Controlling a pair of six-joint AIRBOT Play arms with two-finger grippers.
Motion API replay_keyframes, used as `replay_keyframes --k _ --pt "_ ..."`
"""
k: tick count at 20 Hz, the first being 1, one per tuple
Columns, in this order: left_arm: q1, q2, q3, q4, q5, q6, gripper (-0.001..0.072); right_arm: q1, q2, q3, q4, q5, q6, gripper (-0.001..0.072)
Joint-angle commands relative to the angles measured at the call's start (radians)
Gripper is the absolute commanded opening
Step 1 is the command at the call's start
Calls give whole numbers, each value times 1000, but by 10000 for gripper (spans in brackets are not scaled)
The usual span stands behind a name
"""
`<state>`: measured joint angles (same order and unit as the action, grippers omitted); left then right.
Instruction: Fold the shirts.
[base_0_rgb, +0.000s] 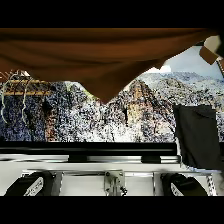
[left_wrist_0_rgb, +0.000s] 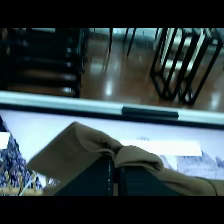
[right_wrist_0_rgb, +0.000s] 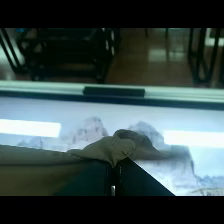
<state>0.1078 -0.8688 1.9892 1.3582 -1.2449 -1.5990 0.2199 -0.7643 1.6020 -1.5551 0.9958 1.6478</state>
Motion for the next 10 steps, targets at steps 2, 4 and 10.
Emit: replay_keyframes --k 2,4,10 --pt "10 57 60 5 -2 4 32 0 100 13 56 -18 27 57" --pt "10 55 49 5 -3 7 32 0 90 13 43 3 35 57" --pt "10 -40 -208 4 -4 20 32 0 -126 13 -34 12 35 58"
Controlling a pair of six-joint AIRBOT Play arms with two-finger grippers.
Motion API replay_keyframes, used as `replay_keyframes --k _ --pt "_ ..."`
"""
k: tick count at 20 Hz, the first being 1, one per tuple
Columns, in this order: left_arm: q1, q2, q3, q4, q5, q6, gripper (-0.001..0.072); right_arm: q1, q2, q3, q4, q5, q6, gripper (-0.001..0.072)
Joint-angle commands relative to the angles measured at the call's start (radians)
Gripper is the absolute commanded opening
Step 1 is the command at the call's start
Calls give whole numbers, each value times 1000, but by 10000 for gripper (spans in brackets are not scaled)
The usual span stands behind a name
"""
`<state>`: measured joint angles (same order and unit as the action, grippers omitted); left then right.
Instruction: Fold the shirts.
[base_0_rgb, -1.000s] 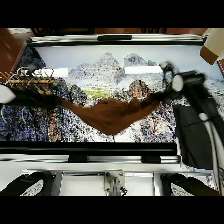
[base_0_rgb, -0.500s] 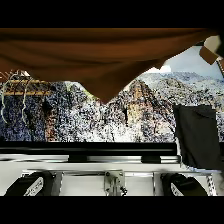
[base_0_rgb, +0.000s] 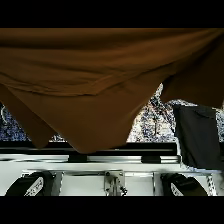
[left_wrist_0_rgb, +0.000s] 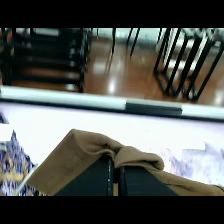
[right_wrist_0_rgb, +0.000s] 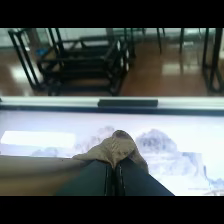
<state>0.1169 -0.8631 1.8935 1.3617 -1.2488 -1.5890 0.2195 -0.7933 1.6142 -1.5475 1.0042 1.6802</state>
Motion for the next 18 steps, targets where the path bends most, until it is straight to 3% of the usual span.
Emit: replay_keyframes --k 1,4,8,11,15,16,17,18 --pt "1 -77 -162 0 0 10 32 0 -159 1 -55 -3 5 58" --pt "1 -187 -319 -18 0 11 32 0 -392 1 -57 -97 76 58" --pt "1 -314 -481 -196 5 90 32 0 -688 1 85 -226 318 58" --pt "1 -366 -546 -279 43 138 33 1 -837 1 333 -175 271 58" --pt "2 -410 -549 -277 61 138 34 -4 -851 1 356 -71 92 58" --pt "2 -413 -549 -265 61 139 69 -7 -832 1 344 -39 48 58" --pt "3 -411 -547 -228 58 139 201 -13 -802 1 315 3 11 58" --pt "8 -409 -534 -161 31 139 437 -13 -768 1 273 56 -20 58"
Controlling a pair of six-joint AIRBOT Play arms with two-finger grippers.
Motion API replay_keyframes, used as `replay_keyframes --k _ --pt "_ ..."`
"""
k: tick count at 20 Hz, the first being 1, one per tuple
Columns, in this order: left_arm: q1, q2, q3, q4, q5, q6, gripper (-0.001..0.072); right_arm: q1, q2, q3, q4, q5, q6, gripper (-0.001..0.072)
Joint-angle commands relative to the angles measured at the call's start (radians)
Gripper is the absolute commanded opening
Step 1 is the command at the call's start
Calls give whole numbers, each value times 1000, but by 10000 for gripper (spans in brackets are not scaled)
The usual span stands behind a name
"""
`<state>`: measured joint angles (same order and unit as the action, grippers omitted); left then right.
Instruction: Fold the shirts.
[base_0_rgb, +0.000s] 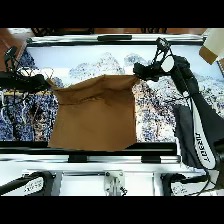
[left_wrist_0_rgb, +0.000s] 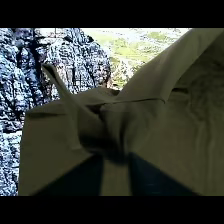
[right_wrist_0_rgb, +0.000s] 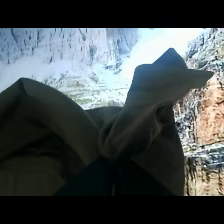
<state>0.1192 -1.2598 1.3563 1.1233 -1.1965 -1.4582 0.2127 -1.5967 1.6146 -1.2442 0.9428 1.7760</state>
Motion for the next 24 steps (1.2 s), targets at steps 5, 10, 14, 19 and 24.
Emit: replay_keyframes --k 5,10,14,19,24 --pt "71 -6 40 285 -406 -42 680 -6 200 1 -289 391 -130 58" --pt "72 132 -377 237 -324 -88 681 -5 240 -1 -251 513 -93 58" --pt "72 177 -698 38 -177 -45 681 14 240 -5 -230 468 -93 58" --pt "72 177 -871 -138 76 -46 680 34 241 -5 -218 458 -96 58" --pt "71 167 -883 -159 198 -65 662 34 241 -5 -232 456 -99 58"
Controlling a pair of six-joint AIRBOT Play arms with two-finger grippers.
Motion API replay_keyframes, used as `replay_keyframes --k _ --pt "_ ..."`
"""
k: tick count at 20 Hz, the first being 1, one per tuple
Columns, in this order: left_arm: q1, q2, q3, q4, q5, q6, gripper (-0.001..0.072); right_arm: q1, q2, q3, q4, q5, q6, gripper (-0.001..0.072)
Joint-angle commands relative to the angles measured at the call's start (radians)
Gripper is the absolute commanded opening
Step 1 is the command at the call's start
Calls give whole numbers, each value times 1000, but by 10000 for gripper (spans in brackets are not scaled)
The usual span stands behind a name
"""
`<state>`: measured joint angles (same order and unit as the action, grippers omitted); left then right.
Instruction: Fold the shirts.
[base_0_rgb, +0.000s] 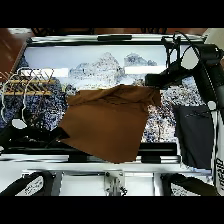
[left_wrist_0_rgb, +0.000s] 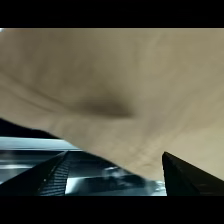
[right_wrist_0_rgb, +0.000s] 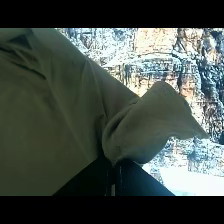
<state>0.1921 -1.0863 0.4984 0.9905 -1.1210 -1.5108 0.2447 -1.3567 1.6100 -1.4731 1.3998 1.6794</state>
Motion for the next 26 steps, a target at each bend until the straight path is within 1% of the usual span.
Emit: replay_keyframes --k 1,2,4,6,7,8,11,13,16,17,19,21,23,25,26 --pt "-2 -13 -24 -38 142 -12 658 2 1 0 -3 -1 -2 58" --pt "-2 -18 -24 -50 158 -10 583 2 1 0 -3 -1 -2 58" --pt "-1 -18 -18 -63 198 -6 191 2 1 0 -3 -4 -2 58" --pt "-1 -17 20 -94 200 80 50 2 1 0 -2 -5 -2 58" --pt "-1 -11 62 -98 177 132 33 2 4 0 -3 -5 -2 59" --pt "0 2 118 -94 155 162 32 2 10 2 -7 -5 -3 59" --pt "1 87 353 9 140 163 31 2 63 33 -83 -4 -16 59" --pt "1 145 561 122 140 115 32 2 129 81 -174 -8 -13 58" --pt "1 185 874 264 138 34 32 2 258 162 -288 -36 11 58" --pt "1 186 972 292 129 12 32 2 314 182 -315 -64 19 58" --pt "1 186 1109 297 109 -5 32 2 430 189 -352 -155 63 58" --pt "1 186 1177 298 53 -5 32 2 533 189 -361 -252 117 58" --pt "1 183 1184 301 -51 -5 32 2 608 189 -361 -319 150 58" --pt "1 169 1161 301 -188 -5 32 2 653 189 -361 -325 150 58" --pt "1 164 1127 301 -230 -3 33 2 661 189 -361 -302 150 58"
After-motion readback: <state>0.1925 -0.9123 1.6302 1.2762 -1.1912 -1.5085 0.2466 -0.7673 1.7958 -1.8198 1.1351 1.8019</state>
